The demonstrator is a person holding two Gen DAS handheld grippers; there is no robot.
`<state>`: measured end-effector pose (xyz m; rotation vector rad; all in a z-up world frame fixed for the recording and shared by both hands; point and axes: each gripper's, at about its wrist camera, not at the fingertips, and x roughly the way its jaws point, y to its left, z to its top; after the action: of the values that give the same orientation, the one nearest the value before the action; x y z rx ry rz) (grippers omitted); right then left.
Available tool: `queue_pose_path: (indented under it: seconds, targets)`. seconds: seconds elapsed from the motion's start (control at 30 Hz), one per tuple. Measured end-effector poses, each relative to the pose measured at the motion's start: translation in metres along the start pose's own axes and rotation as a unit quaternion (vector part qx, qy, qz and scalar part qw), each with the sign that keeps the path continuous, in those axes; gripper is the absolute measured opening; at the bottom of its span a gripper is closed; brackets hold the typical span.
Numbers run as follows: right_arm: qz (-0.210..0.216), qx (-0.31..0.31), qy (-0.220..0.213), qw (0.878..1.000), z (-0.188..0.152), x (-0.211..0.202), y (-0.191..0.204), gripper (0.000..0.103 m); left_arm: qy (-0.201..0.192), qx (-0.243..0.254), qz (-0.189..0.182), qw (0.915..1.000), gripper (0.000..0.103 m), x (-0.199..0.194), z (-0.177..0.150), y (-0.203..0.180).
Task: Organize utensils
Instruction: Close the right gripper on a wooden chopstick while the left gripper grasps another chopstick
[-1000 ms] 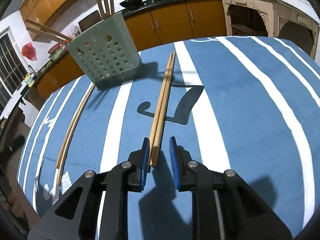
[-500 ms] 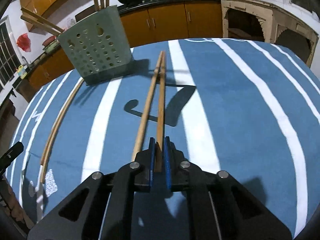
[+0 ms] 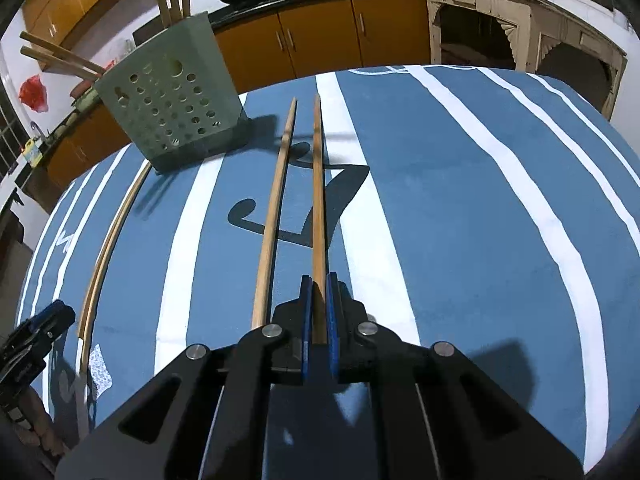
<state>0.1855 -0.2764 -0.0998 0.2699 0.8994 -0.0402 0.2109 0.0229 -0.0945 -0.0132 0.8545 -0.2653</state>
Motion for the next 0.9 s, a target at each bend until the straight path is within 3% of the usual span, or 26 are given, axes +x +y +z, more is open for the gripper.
queue_pose_path:
  seconds: [0.2,0.37,0.47,0.63,0.7,0.9]
  targets:
    - [0.000,0.005,0.003,1.000,-0.001,0.000,0.000,0.008,0.032,0.043,0.017,0.9984,0.031,0.014,-0.001,-0.014]
    - [-0.010,-0.002,-0.002,1.000,-0.003,-0.001,0.003,0.008,0.029,0.045,0.024,0.9983,0.026,0.016,0.000,-0.015]
    - [-0.017,-0.008,0.000,1.000,-0.001,-0.001,0.005,0.008,0.030,0.047,0.042,0.9975,0.008,0.019,0.004,-0.014]
    - [-0.035,0.025,-0.005,0.999,0.005,-0.003,-0.019,0.008,0.037,0.002,0.056,0.9977,0.008,0.027,0.022,0.020]
    - [-0.037,0.034,-0.008,0.999,0.006,-0.004,-0.029,0.008,0.038,-0.008,0.043,0.9983,0.008,0.029,0.027,0.033]
    - [-0.046,0.012,-0.023,0.999,0.001,-0.003,-0.024,0.008,0.031,0.011,0.021,0.9992,0.013,0.026,0.023,0.035]
